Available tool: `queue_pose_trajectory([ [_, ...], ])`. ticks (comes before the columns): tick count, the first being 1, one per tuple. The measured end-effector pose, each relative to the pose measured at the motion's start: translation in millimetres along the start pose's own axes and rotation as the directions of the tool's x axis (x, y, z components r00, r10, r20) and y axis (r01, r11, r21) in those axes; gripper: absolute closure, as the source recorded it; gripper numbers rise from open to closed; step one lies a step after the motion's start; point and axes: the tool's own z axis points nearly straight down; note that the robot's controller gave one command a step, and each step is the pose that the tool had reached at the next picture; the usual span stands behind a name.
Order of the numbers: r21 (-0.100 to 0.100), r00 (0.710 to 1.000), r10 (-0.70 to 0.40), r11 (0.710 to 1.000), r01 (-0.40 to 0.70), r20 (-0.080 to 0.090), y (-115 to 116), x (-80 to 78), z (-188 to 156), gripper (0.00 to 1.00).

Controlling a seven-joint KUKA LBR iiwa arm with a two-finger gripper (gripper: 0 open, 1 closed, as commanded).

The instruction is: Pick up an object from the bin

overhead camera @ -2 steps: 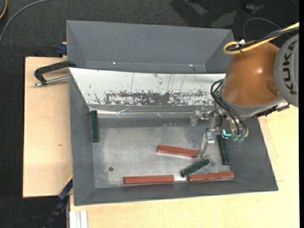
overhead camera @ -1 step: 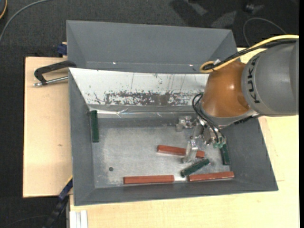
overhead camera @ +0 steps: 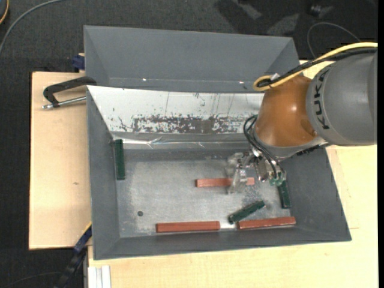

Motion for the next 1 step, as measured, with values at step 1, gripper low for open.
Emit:
queue_pose_trajectory([
  [1, 0.0, 1.0, 0.015, 1.0, -0.015, 0.016, 20.8, -20.9, -177.1, 1.0],
])
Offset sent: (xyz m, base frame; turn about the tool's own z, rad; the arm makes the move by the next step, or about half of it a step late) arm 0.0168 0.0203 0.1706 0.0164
